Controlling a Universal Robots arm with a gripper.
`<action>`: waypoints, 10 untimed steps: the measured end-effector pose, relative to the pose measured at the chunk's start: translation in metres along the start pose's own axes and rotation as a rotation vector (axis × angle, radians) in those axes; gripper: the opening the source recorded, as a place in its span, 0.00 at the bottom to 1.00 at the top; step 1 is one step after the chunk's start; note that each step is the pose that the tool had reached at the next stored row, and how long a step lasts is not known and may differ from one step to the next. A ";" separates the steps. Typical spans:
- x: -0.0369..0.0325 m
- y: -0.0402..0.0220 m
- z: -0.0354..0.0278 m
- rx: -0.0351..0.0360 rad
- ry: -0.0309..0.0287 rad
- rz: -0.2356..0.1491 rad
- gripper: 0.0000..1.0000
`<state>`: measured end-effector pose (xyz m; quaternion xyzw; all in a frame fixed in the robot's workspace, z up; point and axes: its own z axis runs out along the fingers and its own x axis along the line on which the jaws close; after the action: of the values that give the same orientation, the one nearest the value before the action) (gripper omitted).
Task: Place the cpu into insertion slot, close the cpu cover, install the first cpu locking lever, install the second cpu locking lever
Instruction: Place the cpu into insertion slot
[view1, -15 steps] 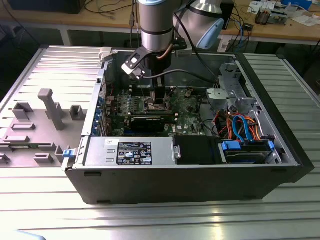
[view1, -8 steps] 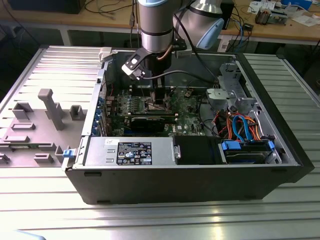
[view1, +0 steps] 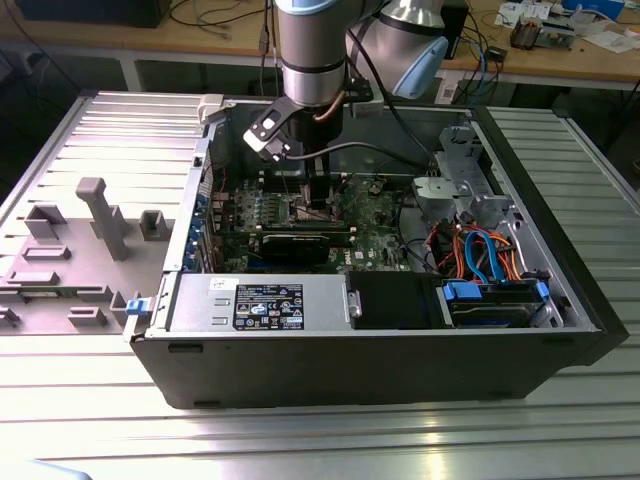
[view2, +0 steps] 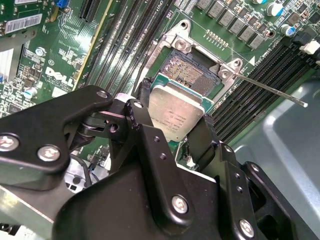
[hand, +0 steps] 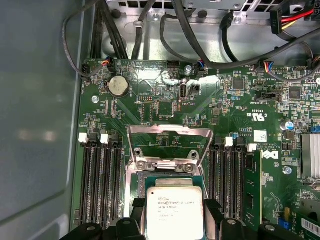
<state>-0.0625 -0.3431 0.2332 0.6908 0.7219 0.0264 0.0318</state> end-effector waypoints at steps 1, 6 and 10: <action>0.0000 0.0000 0.0001 0.0000 0.0000 0.000 0.55; 0.0001 -0.0003 0.0041 0.0000 0.0000 0.000 0.55; 0.0000 -0.0003 0.0044 0.0000 0.0000 0.000 0.55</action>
<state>-0.0625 -0.3431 0.2288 0.6908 0.7219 0.0264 0.0318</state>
